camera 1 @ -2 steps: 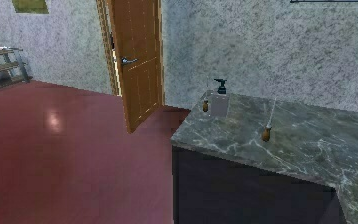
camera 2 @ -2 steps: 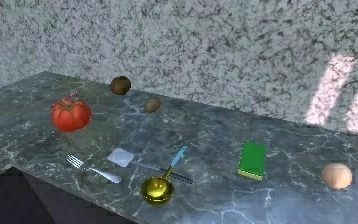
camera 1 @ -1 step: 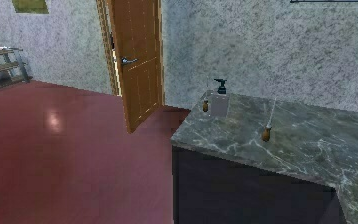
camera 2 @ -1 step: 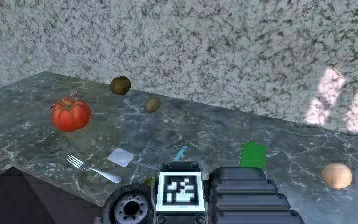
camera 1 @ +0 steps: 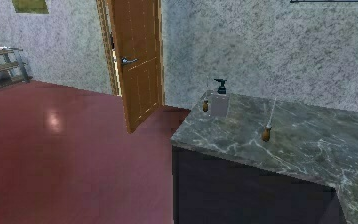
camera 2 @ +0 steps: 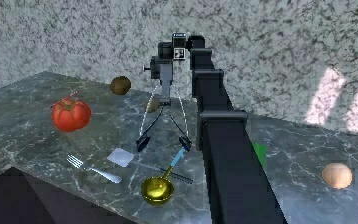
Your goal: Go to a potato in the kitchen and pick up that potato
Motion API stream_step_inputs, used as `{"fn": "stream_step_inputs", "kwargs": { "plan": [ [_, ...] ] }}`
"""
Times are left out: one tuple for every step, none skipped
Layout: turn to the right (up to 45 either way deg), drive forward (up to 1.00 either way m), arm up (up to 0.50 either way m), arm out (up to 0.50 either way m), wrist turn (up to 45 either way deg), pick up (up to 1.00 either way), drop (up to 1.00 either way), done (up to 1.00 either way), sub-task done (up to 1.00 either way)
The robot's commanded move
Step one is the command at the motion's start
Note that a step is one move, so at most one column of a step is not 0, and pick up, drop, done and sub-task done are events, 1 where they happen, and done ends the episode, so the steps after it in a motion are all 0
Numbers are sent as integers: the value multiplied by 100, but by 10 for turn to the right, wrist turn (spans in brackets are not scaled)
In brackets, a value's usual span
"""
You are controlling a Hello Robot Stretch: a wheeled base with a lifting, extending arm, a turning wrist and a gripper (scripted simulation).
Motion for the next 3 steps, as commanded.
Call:
{"fn": "stream_step_inputs", "kwargs": {
  "plan": [
    [0, 0, 0, 0, 450, 0, 0, 0, 0],
    [0, 0, 0, 0, 450, 0, 0, 0, 0],
    [0, 0, 0, 0, 450, 0, 0, 0, 0]
  ]
}}
